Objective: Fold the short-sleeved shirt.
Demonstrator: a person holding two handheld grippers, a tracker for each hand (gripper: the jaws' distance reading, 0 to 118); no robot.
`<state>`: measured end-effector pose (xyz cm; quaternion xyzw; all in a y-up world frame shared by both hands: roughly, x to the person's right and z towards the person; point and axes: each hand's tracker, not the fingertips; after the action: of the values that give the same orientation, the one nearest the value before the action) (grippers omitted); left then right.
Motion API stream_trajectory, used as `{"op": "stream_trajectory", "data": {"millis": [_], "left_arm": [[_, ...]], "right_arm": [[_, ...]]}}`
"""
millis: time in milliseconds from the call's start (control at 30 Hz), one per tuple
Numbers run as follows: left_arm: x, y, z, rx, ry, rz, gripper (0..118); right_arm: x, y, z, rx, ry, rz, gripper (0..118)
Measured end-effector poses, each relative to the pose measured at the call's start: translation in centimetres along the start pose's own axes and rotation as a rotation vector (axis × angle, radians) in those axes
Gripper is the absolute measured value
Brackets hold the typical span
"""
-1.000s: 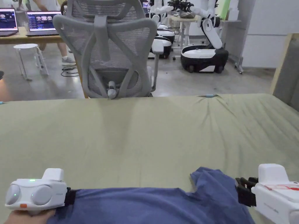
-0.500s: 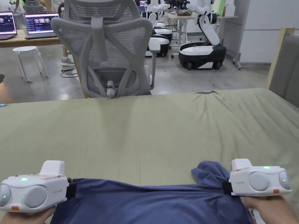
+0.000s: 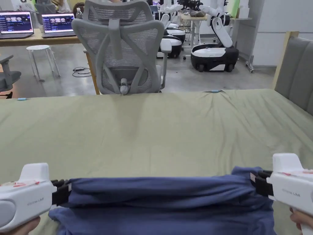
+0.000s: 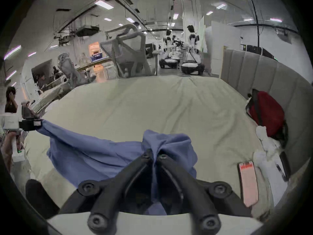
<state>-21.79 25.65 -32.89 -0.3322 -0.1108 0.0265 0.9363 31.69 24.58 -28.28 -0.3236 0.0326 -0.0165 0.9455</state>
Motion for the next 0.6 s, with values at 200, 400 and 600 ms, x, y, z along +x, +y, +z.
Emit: {"op": "stream_trajectory", "data": {"millis": [200,400,600], "left_arm": [[-1.8,-7.2,-1.1,-0.182,0.011,0.05,2],[0.2,-6.3,0.5,-0.043,0.043,0.033,94],[8.0,-1.2,3.0,0.294,0.085,-0.108,78]], "right_arm": [[-0.5,-7.7,-1.6,-0.143,-0.053,0.04,2],[-3.1,-4.3,0.3,-0.101,-0.05,0.059,68],[-9.0,0.6,3.7,0.301,0.047,0.042,96]]}}
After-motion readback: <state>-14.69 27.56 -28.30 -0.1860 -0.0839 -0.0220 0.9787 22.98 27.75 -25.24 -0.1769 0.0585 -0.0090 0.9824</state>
